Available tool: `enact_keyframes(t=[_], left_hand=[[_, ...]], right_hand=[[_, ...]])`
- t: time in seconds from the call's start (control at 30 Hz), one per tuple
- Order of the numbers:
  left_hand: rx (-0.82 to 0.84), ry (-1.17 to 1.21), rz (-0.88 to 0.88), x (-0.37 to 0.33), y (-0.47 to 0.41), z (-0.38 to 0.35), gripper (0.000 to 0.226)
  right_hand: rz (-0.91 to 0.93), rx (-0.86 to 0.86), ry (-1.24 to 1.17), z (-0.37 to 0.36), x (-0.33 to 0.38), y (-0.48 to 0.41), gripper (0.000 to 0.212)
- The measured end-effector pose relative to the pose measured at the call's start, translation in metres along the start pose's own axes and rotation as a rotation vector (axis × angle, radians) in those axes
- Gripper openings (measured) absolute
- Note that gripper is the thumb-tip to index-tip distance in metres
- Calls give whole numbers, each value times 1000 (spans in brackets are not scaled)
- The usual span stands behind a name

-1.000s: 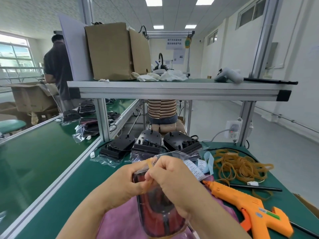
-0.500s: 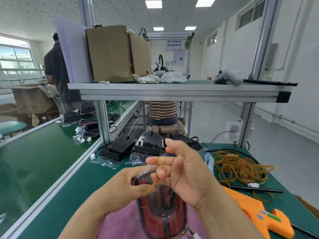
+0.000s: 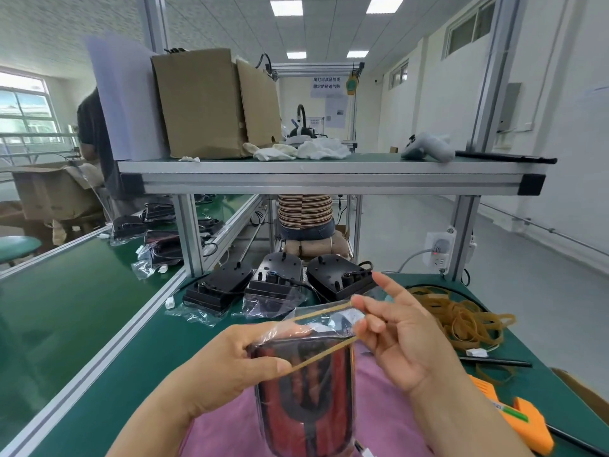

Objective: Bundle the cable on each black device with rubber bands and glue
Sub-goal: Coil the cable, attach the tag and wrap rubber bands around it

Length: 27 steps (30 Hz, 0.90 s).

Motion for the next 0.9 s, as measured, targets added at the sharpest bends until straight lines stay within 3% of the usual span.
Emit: enact_keyframes(t=[0.33,0.57,0.73,0.9], left_hand=[[-17,3,-12,-1,-2,-2,45],[-23,54,16,5,-1,1,46],[-67,106,28,14,-1,6,48],[-174,353,6,30,-7,-1,53]], right_hand=[[-185,-5,126,34,-29,-6,65],[-267,38,163,36,-36,6,48],[-283,66,331,27,-31,-2,28],[-247,109,501,29,-21,-6,13]])
Point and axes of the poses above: each hand's wrist, its own y-axis away from the middle knuckle, its own z-axis out of the back of the hand, x = y × z, the point moved 5 cm from there along -y, towards the middle knuckle, and after that the axes turned 8 degrees about z, right-handed, at the moved point
